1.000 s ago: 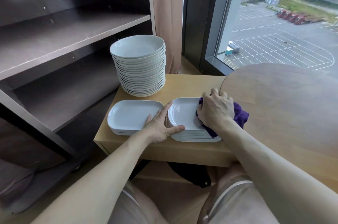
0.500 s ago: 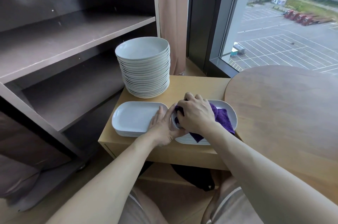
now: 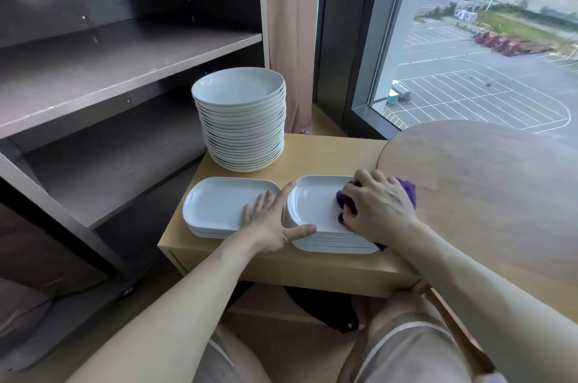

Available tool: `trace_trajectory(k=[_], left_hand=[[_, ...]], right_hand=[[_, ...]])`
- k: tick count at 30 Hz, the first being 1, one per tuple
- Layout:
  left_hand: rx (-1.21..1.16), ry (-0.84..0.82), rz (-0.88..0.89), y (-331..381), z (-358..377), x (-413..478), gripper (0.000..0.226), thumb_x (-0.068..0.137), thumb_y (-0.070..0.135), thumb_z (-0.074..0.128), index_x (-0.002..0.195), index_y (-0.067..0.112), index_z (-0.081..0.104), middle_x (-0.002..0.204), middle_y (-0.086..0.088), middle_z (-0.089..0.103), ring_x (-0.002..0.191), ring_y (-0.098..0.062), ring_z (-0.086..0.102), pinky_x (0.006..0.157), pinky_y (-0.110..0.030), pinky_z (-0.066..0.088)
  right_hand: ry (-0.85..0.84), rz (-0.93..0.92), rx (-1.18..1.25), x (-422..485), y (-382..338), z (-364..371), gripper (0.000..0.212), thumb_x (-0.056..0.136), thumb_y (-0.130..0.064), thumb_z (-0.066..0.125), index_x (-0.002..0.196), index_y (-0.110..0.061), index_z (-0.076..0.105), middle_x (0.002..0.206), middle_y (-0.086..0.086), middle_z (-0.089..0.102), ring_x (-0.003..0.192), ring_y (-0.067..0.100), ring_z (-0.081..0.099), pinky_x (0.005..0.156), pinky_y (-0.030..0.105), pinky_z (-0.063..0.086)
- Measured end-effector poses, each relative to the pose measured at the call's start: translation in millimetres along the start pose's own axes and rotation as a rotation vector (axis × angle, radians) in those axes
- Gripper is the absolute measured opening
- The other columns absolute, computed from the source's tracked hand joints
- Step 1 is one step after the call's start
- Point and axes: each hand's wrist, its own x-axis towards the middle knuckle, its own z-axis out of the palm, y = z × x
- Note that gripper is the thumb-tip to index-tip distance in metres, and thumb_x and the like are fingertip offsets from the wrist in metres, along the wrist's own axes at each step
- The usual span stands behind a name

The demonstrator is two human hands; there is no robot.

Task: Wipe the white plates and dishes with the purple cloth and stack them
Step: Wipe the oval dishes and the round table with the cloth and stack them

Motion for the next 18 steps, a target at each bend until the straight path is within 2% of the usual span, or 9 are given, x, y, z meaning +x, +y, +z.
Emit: trace_trajectory(k=[5,10,18], left_hand=[[-0.013,-0.01,-0.006,0.3,-2.1,2.1,0.113,0.07,0.086,0.062,0.153,0.06,-0.011,0.173,-0.003,-0.007,0.157,-0.017,-0.016,0.124,-0.05,-0.01],[0.005,-0.016,-0.01,-1.3,0.1,3.8,0.116,0.063,0.092,0.054,0.152,0.061,-0.014,0.172,-0.003,-0.008,0.157,-0.018,-0.017,0.123,-0.05,-0.011],[0.03,0.005,-0.015,-5.0,3.5,6.4,0.119,0.056,0.097,0.047,0.151,0.063,-0.015,0.173,-0.003,-0.006,0.157,-0.019,-0.014,0.124,-0.05,-0.008]], right_hand=[[0.03,0.228,-0.021,10.5,7.0,6.2,0.033,0.093,-0.042,0.052,0.11,-0.019,0.069,0.116,0.007,0.058,0.102,0.034,0.054,0.079,0.041,0.046],[0.046,0.276,0.05,15.0,-7.7,9.0,0.033,0.094,-0.042,0.051,0.108,-0.017,0.067,0.114,0.009,0.056,0.095,0.036,0.054,0.077,0.041,0.043],[-0.091,0.184,0.156,-13.0,-13.8,-12.5,0.065,0.088,-0.077,0.031,0.111,-0.023,0.059,0.122,0.007,0.054,0.105,0.034,0.052,0.084,0.044,0.042]])
